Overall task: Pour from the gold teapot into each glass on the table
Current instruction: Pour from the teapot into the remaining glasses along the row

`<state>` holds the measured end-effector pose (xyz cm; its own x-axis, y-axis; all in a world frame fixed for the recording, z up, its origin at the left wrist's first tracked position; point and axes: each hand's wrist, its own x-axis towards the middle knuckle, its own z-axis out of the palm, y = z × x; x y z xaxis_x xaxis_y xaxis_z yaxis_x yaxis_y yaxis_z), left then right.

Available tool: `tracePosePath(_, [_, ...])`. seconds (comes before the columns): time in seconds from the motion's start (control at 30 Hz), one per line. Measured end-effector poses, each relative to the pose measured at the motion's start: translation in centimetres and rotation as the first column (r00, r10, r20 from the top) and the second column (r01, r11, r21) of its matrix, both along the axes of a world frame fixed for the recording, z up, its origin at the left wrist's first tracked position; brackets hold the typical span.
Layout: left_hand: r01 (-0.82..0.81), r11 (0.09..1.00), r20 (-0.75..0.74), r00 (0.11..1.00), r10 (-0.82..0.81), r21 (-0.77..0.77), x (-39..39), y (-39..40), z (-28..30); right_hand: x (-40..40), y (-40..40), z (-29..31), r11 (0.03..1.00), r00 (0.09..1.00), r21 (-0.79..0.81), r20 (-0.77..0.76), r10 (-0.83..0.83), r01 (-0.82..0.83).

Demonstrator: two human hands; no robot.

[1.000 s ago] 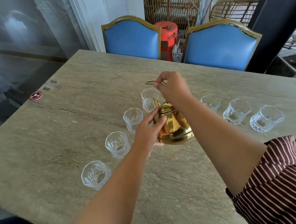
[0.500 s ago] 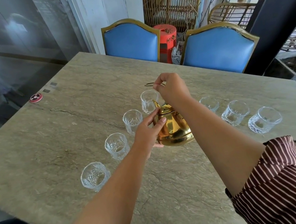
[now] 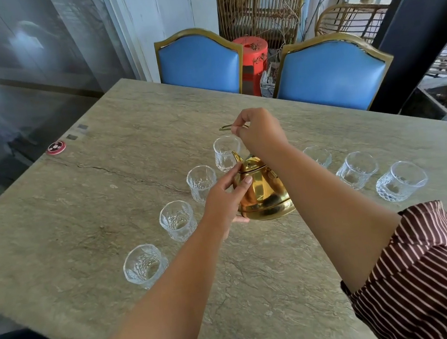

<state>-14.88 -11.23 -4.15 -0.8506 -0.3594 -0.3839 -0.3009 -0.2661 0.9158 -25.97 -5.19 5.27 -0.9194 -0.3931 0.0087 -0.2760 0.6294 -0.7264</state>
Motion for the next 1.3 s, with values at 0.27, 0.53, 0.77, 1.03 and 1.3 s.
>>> tracePosePath(0.27, [-0.008,1.0,0.01,1.0,0.008,0.009,-0.1,0.0,0.1,-0.2,-0.2,0.0,1.0,1.0,0.012,-0.006,0.016,-0.016])
tracePosePath(0.53, [-0.019,0.999,0.012,1.0,0.018,0.026,-0.2,0.0,0.1,-0.5,-0.5,0.1,0.999,1.0,0.035,-0.001,0.018,-0.018])
tracePosePath(0.77, [-0.014,1.0,0.019,1.0,0.013,0.027,-0.1,0.0,0.1,-0.5,-0.6,0.1,0.998,1.0,0.053,0.005,0.02,-0.021])
tracePosePath(1.03, [-0.004,0.999,-0.016,1.0,0.004,-0.038,0.1,0.0,0.0,-0.2,-0.1,-0.4,1.0,1.0,-0.024,0.011,0.0,0.0])
tracePosePath(1.3, [0.047,0.958,-0.071,0.995,-0.069,-0.284,1.0,0.4,-1.7,2.1,1.9,-2.3,0.979,0.996,-0.185,0.039,-0.08,0.086])
